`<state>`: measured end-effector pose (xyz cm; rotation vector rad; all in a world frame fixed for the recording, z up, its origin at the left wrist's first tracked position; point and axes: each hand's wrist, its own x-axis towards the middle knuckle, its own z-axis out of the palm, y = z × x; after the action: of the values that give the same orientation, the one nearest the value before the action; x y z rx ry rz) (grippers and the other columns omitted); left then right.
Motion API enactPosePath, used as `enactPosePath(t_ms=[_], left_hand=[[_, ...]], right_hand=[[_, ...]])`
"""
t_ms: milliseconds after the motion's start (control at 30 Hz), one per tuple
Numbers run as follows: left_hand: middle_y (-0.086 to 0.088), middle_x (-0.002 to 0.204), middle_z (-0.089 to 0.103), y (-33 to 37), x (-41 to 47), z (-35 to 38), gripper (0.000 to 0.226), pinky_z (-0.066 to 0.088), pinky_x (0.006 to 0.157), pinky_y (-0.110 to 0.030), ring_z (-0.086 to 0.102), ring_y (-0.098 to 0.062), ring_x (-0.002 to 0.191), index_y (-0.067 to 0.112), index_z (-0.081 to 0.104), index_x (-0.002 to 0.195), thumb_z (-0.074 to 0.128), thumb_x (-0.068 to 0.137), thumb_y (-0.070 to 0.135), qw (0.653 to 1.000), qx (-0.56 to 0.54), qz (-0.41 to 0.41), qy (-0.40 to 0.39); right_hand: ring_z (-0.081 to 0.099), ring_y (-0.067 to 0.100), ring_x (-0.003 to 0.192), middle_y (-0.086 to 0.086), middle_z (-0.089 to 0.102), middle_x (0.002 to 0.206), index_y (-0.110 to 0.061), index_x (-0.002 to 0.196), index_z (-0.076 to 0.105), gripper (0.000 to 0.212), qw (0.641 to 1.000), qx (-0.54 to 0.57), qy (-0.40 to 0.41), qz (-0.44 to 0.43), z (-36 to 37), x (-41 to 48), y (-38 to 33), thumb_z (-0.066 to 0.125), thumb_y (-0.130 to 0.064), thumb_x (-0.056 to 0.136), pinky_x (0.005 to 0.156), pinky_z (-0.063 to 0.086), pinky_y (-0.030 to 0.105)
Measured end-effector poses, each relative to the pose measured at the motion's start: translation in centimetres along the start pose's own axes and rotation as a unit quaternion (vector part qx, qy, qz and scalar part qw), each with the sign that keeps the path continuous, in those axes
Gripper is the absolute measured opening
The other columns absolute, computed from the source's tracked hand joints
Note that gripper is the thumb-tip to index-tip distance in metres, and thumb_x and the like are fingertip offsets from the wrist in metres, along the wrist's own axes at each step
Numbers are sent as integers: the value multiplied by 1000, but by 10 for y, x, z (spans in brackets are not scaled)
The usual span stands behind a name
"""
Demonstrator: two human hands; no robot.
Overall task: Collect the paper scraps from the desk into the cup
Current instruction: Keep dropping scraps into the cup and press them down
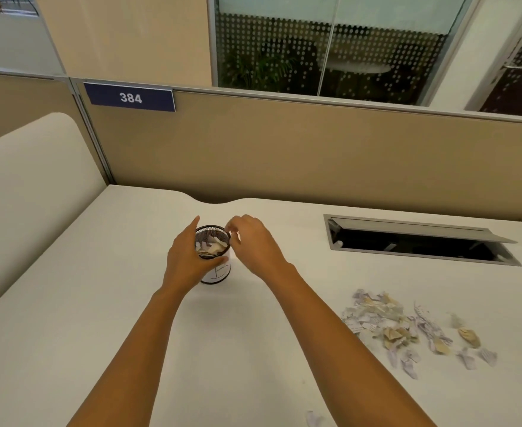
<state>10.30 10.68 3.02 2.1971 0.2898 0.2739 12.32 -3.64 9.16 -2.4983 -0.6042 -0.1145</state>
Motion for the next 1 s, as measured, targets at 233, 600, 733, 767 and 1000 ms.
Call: enactPosePath(t_ms=[233,600,733,767,1000], left_hand=[[-5,137,52,36,-50,33,62,38,108,-47,45,-25,129,16,47,134,73,79,24,990,33,112,78],[5,142,45,83,-137,156,51,28,108,-24,40,-14,132,26,43,136,60,88,33,972,85,163,-143],[4,150,35,100,-147,191,66,28,111,-29,32,-17,137,27,30,144,62,86,34,945,126,165,-254],[3,152,30,103,-148,198,69,27,112,-30,29,-18,139,27,26,145,62,86,32,937,141,168,-272],[3,154,28,109,-149,216,53,29,110,-30,28,-18,139,29,34,143,51,93,23,914,227,168,-291]], right_hand=[[54,23,109,10,61,117,-9,116,61,26,993,5,68,96,-40,-70,80,45,-8,95,88,49,33],[35,29,133,9,34,149,-19,142,35,48,964,-91,-66,241,-73,-172,190,46,-20,95,105,38,37],[11,35,145,7,4,160,-26,150,13,63,942,-130,-155,268,-78,-189,212,45,-36,96,115,23,45],[5,36,146,7,-2,160,-28,150,9,65,939,-122,-169,275,-78,-192,216,45,-38,96,116,19,47],[4,36,146,4,-6,160,-30,150,12,64,939,-87,-222,249,-76,-199,236,46,-25,96,117,18,46]])
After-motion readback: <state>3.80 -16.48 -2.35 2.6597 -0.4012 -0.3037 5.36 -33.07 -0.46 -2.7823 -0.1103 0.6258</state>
